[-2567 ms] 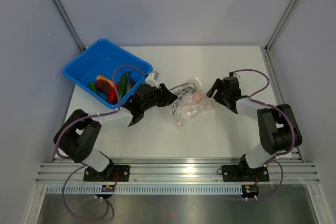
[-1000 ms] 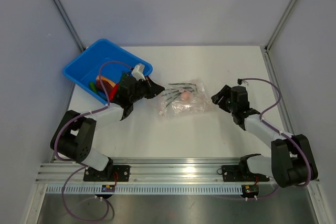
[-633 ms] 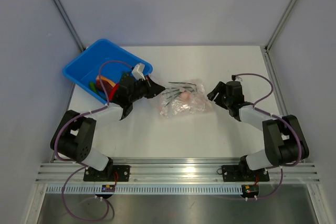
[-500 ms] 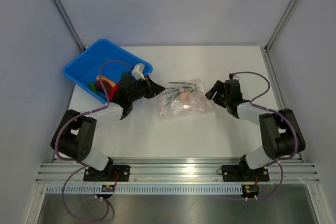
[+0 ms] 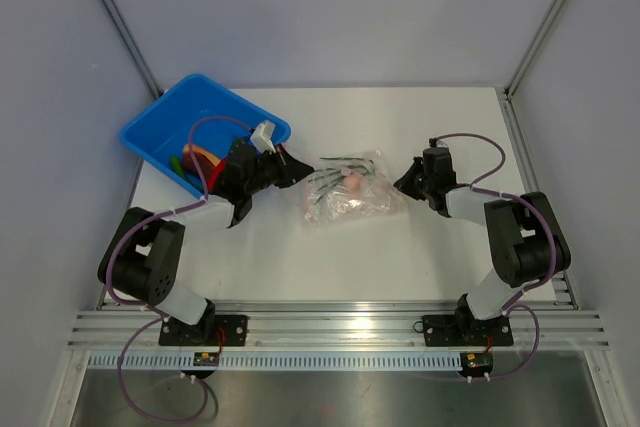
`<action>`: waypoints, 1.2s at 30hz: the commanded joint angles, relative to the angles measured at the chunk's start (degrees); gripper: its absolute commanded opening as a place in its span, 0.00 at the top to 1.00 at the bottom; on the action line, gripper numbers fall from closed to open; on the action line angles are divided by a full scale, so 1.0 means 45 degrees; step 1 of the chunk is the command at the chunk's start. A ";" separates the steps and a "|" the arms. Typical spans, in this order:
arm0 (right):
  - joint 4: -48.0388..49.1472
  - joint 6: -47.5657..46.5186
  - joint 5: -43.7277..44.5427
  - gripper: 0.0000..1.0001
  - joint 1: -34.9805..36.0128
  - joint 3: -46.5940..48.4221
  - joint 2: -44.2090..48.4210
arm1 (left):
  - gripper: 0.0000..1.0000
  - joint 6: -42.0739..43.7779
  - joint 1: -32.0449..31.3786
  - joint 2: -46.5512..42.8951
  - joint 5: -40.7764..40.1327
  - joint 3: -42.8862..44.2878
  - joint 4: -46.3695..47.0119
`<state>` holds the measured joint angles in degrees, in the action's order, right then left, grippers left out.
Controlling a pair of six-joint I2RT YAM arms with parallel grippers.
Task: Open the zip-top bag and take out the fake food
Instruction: Adjust the zipper food storage bag at the center of the board.
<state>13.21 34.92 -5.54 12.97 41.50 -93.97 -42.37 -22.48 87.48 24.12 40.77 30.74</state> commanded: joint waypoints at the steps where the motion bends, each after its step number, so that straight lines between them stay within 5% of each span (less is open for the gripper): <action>1: -0.0474 0.0112 0.0409 1.00 0.0028 0.0563 0.0238 | 1.00 -0.0445 0.0268 -0.0066 0.0537 0.0042 0.1349; 7: -0.1079 0.0327 0.1153 1.00 0.0047 0.0506 0.0473 | 1.00 -0.1873 0.0952 0.0149 0.1670 -0.0603 0.3167; 17: -0.1666 0.0404 0.2266 1.00 0.0027 0.0525 0.0921 | 0.98 -0.1991 0.1128 -0.0592 0.1731 -0.0897 0.3092; 22: -0.1764 0.0405 0.2598 1.00 0.0028 0.0388 0.1215 | 0.50 -0.1795 0.1128 -0.0905 0.1439 -0.1072 0.2622; 23: -0.1803 0.0405 0.2637 1.00 0.0047 0.0388 0.1234 | 0.48 -0.1795 0.1128 -0.0944 0.1398 -0.1131 0.2622; 31: -0.2135 0.0502 0.3183 1.00 0.0027 0.0330 0.1566 | 0.43 -0.1523 0.1167 -0.1957 0.0054 -0.1755 0.1043; 36: -0.2291 0.0600 0.3555 1.00 0.0008 0.0310 0.1645 | 0.53 -0.1152 0.1167 -0.3188 -0.1159 -0.2263 -0.0423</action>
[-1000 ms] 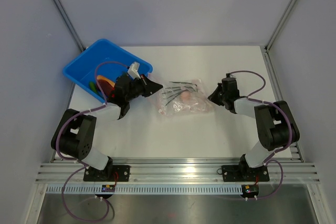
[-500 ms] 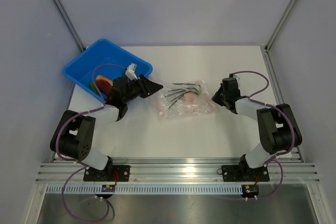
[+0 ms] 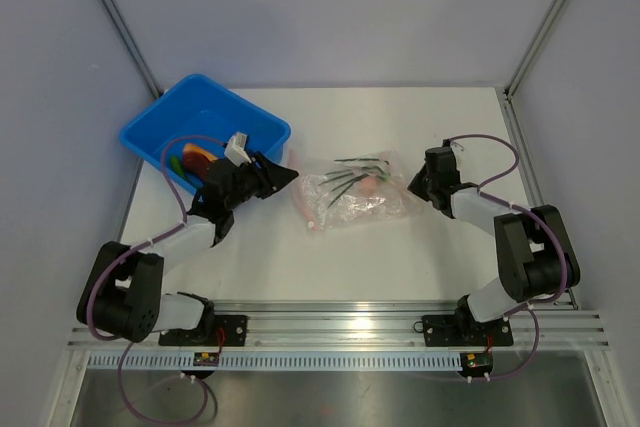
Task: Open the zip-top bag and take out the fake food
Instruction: Adjust the zipper food storage bag at the center of the board.
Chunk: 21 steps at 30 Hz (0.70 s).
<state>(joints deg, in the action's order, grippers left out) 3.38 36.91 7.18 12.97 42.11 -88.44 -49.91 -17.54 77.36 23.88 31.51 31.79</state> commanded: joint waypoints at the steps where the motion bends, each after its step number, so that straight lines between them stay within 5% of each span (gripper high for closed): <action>1: -0.0183 0.0197 0.0748 1.00 0.0027 0.0213 0.0435 | 0.56 0.0583 0.0070 -0.1251 -0.1436 -0.0243 -0.0871; 10: -0.0418 0.0217 0.1177 1.00 -0.0090 0.0233 0.0533 | 0.82 0.0857 -0.0066 -0.0689 -0.1732 -0.0108 -0.1811; 21: -0.0457 0.0159 0.1197 1.00 -0.0109 0.0194 0.0670 | 0.85 0.0896 -0.0829 0.1615 -0.1695 0.1142 -0.1752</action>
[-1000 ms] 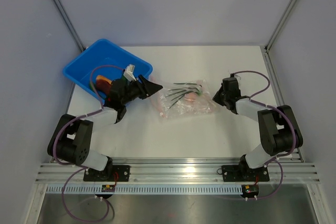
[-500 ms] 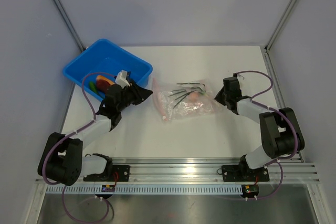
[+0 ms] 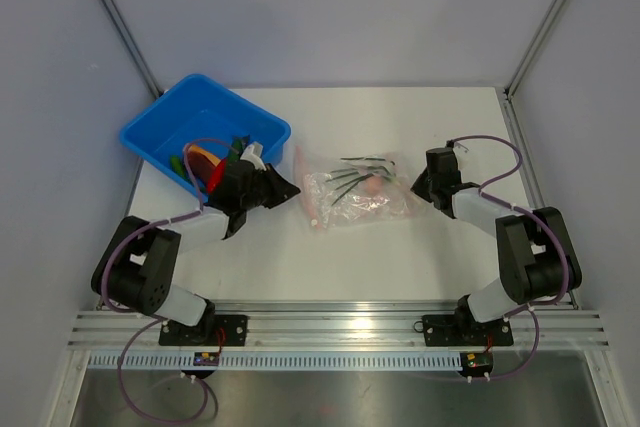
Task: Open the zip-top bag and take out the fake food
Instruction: Adjust the zipper food storage bag at the center of the board.
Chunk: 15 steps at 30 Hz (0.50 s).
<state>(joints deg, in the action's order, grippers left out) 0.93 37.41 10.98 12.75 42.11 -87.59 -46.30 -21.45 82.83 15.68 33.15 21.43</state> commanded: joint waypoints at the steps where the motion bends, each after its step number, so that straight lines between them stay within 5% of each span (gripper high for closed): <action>1: 0.0106 0.0046 0.0314 1.00 -0.0061 0.0194 0.0480 | 0.85 0.0152 0.0041 0.0635 0.0186 0.0933 0.0763; 15: 0.0379 0.0046 -0.0077 1.00 -0.0061 0.0096 0.0539 | 0.85 -0.0179 -0.0584 0.3096 0.0401 0.2282 0.1584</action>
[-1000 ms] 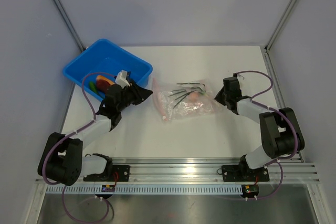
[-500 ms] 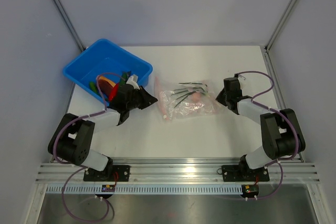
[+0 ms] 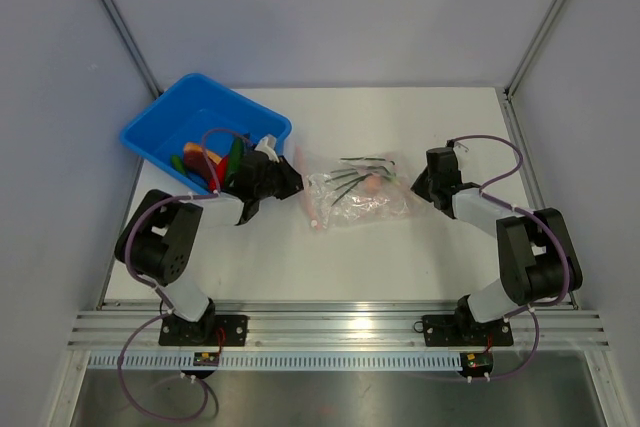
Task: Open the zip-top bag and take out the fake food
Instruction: Adjust the zipper food storage bag at the center of the board.
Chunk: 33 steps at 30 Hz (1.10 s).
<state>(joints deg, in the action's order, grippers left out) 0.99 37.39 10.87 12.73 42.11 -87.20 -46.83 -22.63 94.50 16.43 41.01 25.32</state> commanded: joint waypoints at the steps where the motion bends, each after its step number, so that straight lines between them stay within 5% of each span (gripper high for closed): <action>1: 0.0384 0.0051 -0.0092 1.00 -0.0075 0.0115 0.0452 | 0.85 -0.0120 -0.0380 0.0562 0.0256 0.0553 0.0798; 10: 0.0502 0.0110 -0.0444 1.00 -0.0095 0.0135 0.0335 | 0.82 -0.0355 -0.1278 0.1322 0.0646 0.0787 0.1345; 17: 0.0638 0.0032 -0.0776 1.00 -0.0075 0.0096 0.0412 | 0.56 -0.0531 -0.1572 0.2125 0.1446 0.0964 0.2614; 22: 0.0619 -0.0066 -0.1029 1.00 -0.0056 0.0018 0.0763 | 0.48 -0.0453 -0.1631 0.2125 0.1740 0.0847 0.3434; 33: -0.0084 -0.0496 -0.0875 1.00 0.0003 -0.0352 0.4180 | 0.44 -0.1039 -0.1631 0.2749 0.2072 0.0143 0.5916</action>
<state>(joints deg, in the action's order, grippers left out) 0.54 36.40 6.39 12.69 41.21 -72.75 -50.94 -29.69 105.54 24.40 42.22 44.38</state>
